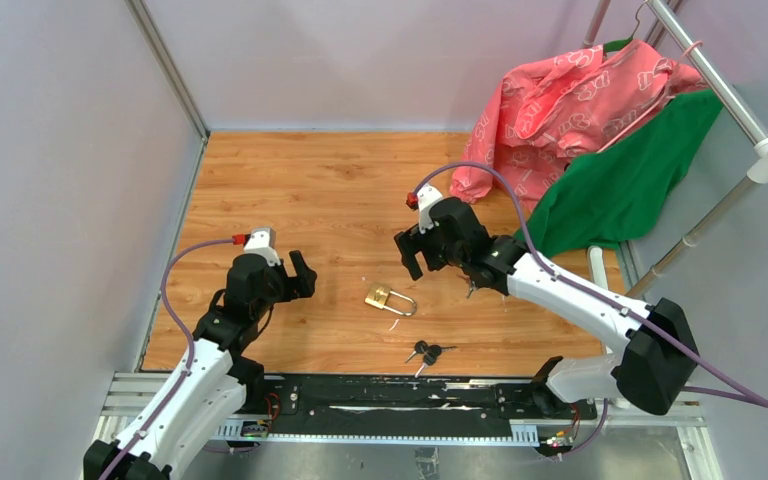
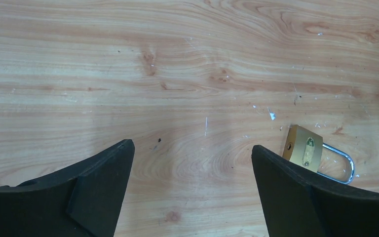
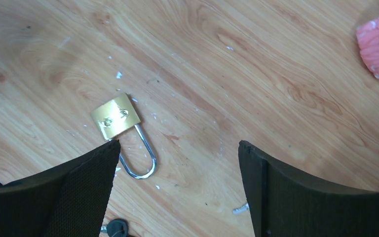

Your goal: Unlock with the key

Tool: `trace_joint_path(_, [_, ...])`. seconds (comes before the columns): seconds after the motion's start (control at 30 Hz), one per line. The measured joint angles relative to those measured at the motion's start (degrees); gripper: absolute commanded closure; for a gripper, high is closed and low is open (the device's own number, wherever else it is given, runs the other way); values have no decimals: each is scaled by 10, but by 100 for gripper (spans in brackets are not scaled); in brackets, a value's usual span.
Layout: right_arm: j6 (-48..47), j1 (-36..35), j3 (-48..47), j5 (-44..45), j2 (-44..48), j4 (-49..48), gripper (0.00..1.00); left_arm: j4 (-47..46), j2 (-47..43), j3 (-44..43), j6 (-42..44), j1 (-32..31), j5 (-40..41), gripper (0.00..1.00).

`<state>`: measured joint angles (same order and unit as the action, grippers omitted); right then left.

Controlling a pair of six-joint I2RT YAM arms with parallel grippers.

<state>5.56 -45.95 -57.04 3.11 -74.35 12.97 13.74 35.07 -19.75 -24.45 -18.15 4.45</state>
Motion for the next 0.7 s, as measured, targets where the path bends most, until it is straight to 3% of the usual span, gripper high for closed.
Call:
trace_joint_path(0.13, [7,0,-1,34,-5,33,16,0,0,1,0,0,1,4])
trace_joint_path(0.4, [52,2,-28,152,-54,139,16,-5,1,3,0,0,1,0])
trace_joint_path(0.7, [105,85,-26,153,-64,214,20,-12,6,6,-1,0,1,1])
